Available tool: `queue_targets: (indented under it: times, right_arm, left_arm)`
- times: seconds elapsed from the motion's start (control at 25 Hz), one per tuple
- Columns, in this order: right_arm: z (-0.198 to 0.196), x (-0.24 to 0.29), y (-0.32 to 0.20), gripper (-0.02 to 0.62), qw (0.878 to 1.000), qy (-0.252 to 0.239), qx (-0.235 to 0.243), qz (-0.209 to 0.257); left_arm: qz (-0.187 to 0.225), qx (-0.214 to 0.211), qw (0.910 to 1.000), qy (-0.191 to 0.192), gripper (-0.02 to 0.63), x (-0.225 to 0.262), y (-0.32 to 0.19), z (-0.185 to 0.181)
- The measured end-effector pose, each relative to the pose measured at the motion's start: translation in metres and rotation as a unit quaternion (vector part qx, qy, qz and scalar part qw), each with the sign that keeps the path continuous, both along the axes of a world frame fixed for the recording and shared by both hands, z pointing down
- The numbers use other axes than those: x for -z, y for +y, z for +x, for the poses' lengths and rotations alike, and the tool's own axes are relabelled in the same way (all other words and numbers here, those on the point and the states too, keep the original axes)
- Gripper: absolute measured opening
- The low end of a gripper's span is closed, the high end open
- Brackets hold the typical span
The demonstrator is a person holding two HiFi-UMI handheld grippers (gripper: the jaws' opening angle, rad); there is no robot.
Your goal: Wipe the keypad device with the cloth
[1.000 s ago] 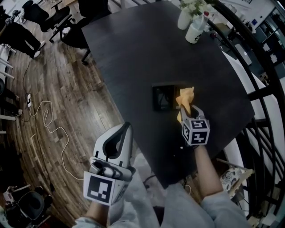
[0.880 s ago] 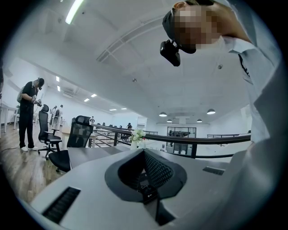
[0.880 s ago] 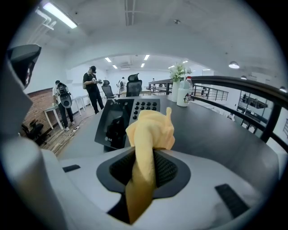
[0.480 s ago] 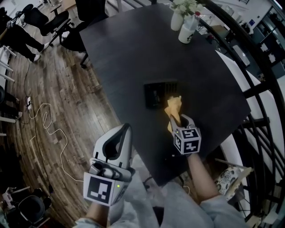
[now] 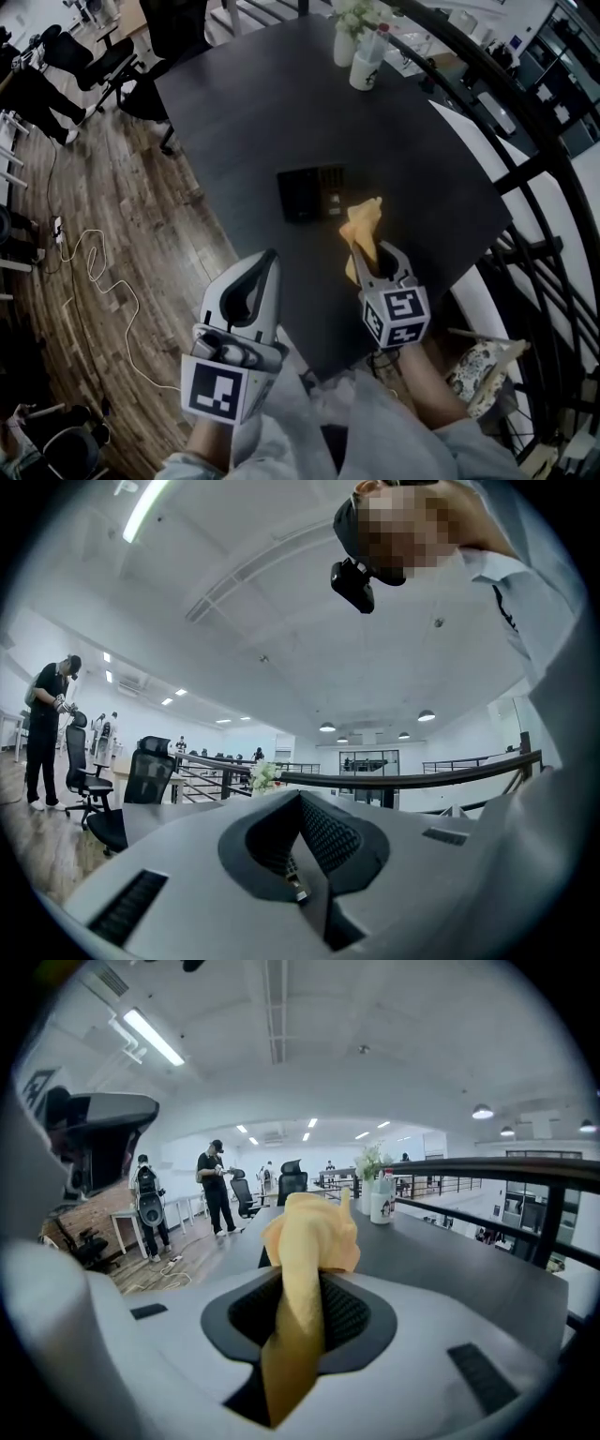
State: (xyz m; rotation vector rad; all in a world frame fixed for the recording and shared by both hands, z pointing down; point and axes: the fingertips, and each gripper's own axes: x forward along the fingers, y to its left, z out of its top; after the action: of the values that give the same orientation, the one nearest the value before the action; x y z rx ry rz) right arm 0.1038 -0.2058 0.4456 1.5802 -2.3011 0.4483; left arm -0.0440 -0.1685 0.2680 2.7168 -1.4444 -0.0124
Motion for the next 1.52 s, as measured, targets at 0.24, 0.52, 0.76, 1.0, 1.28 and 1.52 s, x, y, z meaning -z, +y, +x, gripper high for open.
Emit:
queue_targets:
  times: [0.24, 0.52, 0.76, 1.0, 1.28, 1.52]
  right_arm:
    - [0.004, 0.055, 0.016, 0.101, 0.998, -0.016, 0.004, 0.06]
    - [-0.003, 0.104, 0.038, 0.101, 0.993, -0.03, 0.03, 0.111]
    - [0.003, 0.146, 0.05, 0.101, 0.984, -0.02, 0.028, 0.176]
    - [0.009, 0.166, 0.058, 0.1, 0.977, -0.003, 0.037, 0.209]
    - [0.014, 0.165, 0.058, 0.1, 0.977, -0.002, 0.037, 0.209]
    - [0.016, 0.164, 0.056, 0.1, 0.979, -0.006, 0.031, 0.204]
  left_arm:
    - [0.016, -0.001, 0.9999, -0.001, 0.014, 0.011, 0.008, 0.015]
    - [0.036, -0.005, 0.9993, -0.01, 0.014, 0.024, 0.022, 0.03]
    - [0.041, -0.005, 0.9991, -0.005, 0.014, 0.03, 0.03, 0.038]
    - [0.045, 0.004, 0.999, -0.003, 0.014, 0.035, 0.034, 0.042]
    - [0.043, 0.0, 0.9991, -0.004, 0.014, 0.035, 0.037, 0.047]
    - [0.041, -0.001, 0.9991, -0.008, 0.014, 0.035, 0.034, 0.048]
